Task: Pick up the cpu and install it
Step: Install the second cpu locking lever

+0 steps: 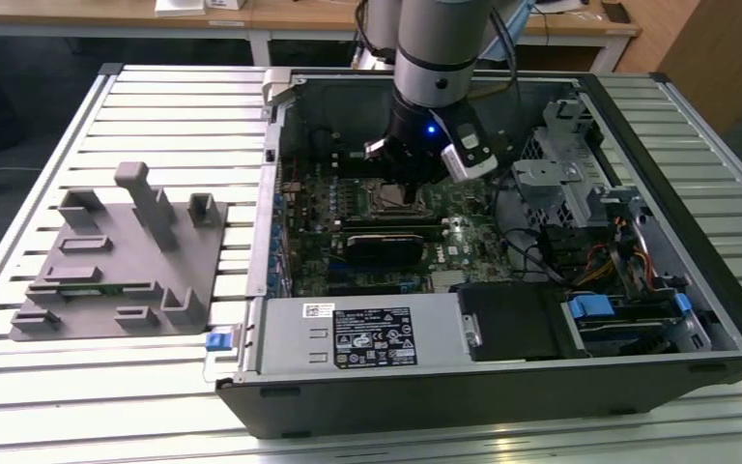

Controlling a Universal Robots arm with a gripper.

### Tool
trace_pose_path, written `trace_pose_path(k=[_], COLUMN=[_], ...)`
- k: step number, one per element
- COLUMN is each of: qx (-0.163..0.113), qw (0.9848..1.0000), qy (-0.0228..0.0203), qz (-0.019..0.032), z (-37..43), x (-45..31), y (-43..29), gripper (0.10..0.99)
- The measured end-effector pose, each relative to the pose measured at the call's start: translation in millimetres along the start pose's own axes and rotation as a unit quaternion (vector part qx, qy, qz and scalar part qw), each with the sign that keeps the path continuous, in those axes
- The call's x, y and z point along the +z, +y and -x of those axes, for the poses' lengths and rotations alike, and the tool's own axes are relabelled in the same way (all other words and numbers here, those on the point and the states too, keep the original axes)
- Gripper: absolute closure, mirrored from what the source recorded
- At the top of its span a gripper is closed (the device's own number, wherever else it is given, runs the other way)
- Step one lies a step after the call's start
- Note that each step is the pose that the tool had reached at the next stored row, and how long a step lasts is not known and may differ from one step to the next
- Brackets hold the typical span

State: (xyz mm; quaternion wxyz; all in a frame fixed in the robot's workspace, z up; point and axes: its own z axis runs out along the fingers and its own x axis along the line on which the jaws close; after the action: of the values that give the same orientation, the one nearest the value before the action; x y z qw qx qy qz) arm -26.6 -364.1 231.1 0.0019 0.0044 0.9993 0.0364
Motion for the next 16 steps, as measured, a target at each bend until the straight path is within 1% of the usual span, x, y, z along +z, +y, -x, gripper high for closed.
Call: trace_pose_path(k=[5,11,16], qx=[0.0,0.0,0.0], qw=[1.0,1.0,1.0], qy=[0.0,0.0001,0.0], qz=[0.0029,0.0078,0.009], z=[-10.6,-25.1,-29.2], x=[-0.5,-0.7,0.2], y=[-6.1,-8.8,-9.8], gripper=[0.965,0.965,0.965])
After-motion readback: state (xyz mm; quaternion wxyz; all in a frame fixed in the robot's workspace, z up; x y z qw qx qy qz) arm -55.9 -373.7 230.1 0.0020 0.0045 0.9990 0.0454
